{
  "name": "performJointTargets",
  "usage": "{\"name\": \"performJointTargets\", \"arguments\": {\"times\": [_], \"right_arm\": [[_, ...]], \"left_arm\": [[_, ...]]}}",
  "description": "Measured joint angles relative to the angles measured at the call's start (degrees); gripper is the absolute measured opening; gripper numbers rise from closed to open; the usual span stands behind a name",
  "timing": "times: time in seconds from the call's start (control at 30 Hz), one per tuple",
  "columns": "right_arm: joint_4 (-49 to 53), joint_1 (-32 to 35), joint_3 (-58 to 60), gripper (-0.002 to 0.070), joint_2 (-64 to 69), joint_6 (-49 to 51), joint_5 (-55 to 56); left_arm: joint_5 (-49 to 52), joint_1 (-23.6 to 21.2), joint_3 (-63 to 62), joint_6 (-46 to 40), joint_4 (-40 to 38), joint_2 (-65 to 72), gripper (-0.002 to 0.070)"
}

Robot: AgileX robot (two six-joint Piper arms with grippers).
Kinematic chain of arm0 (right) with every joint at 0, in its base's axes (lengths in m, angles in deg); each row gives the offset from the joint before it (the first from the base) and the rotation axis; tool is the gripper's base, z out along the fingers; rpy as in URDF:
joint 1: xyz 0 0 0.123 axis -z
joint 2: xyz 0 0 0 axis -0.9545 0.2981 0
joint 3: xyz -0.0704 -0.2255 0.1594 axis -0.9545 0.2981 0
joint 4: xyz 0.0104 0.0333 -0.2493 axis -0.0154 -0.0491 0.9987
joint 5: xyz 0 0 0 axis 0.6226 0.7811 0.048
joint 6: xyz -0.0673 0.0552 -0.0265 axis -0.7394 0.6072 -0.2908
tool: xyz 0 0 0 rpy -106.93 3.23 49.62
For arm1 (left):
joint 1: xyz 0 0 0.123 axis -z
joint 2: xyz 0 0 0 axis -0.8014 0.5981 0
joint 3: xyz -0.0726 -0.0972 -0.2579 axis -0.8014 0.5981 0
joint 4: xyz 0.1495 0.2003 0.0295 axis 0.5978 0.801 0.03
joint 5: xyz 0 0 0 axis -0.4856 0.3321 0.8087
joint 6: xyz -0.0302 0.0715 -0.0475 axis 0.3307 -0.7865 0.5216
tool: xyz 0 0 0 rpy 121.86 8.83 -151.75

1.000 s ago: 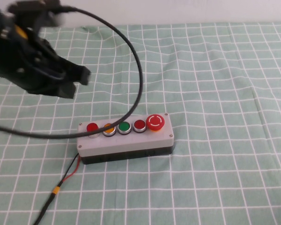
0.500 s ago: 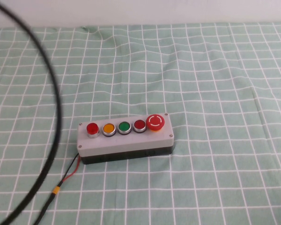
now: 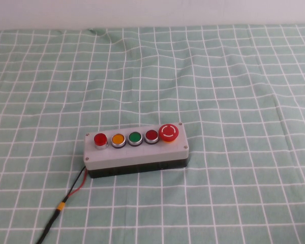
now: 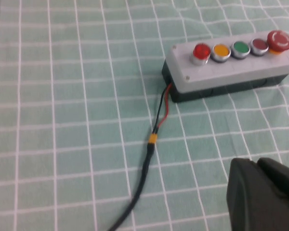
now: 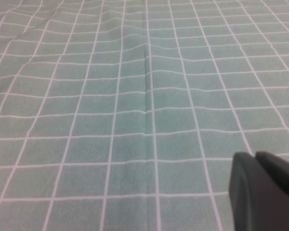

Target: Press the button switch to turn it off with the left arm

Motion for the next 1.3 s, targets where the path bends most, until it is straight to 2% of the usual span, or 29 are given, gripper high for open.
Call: {"name": "performJointTargets", "arguments": {"times": [0.4, 0.57, 0.8, 1.03, 1.3], "right_arm": [[0.0, 0.0, 0.0, -0.0018, 0.0, 0.0, 0.0], [0.0, 0.0, 0.0, -0.0018, 0.0, 0.0, 0.0], [0.0, 0.0, 0.0, -0.0018, 0.0, 0.0, 0.0], [0.0, 0.0, 0.0, -0.0018, 0.0, 0.0, 0.0], [0.0, 0.0, 0.0, -0.0018, 0.0, 0.0, 0.0]], "left_arm": [[0.2, 0.0, 7.0, 3.5, 0.7, -2.1, -0.0002], [-1.9, 0.0, 7.0, 3.6, 4.0, -2.1, -0.0002], [-21.9, 0.0, 9.1, 3.8, 8.7, -2.1, -0.0002], [-44.9, 0.0, 20.9, 3.6, 12.5, -2.2, -0.0002], [-55.6, 0.0, 38.8, 0.8, 11.3, -11.1, -0.0002]]}}
